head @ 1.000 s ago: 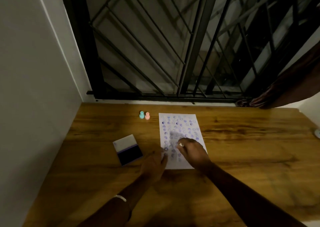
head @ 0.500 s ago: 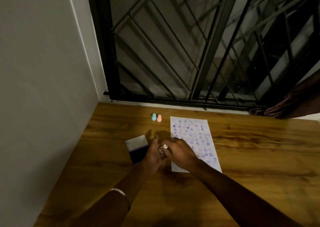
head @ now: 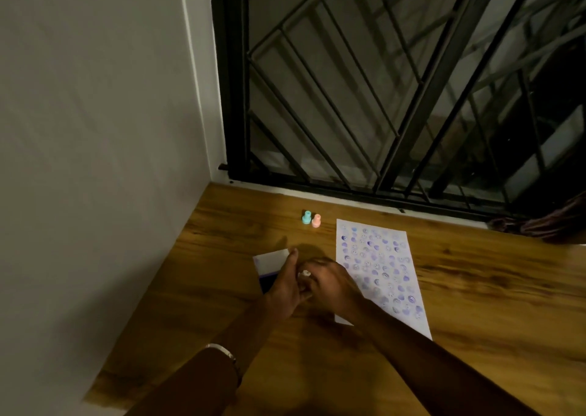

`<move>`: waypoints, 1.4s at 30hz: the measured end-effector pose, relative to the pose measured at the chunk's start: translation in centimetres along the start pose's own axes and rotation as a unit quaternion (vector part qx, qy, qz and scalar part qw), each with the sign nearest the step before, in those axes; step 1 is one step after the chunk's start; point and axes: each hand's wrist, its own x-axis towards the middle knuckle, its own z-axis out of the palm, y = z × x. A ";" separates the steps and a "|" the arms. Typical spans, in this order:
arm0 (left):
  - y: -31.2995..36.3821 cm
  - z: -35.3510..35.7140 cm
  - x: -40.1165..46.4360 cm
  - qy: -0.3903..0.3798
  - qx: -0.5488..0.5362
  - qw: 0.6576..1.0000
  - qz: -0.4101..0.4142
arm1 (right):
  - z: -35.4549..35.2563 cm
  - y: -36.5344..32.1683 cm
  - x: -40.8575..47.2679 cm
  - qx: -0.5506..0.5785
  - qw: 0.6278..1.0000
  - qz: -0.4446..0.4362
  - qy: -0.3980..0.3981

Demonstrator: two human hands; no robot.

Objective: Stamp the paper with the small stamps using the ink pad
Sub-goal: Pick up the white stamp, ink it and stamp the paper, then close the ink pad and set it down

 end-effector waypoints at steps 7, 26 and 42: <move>1.2 -0.5 1.1 -0.001 0.037 0.999 0.037 | 0.6 -0.3 2.5 -0.002 0.999 -0.043 0.014; 7.5 -4.1 4.5 0.195 0.559 0.704 0.392 | -2.4 7.8 10.9 0.036 0.984 0.168 0.053; 6.6 -6.5 6.5 0.227 0.617 0.629 0.415 | -1.1 10.2 13.9 0.090 0.973 0.207 0.039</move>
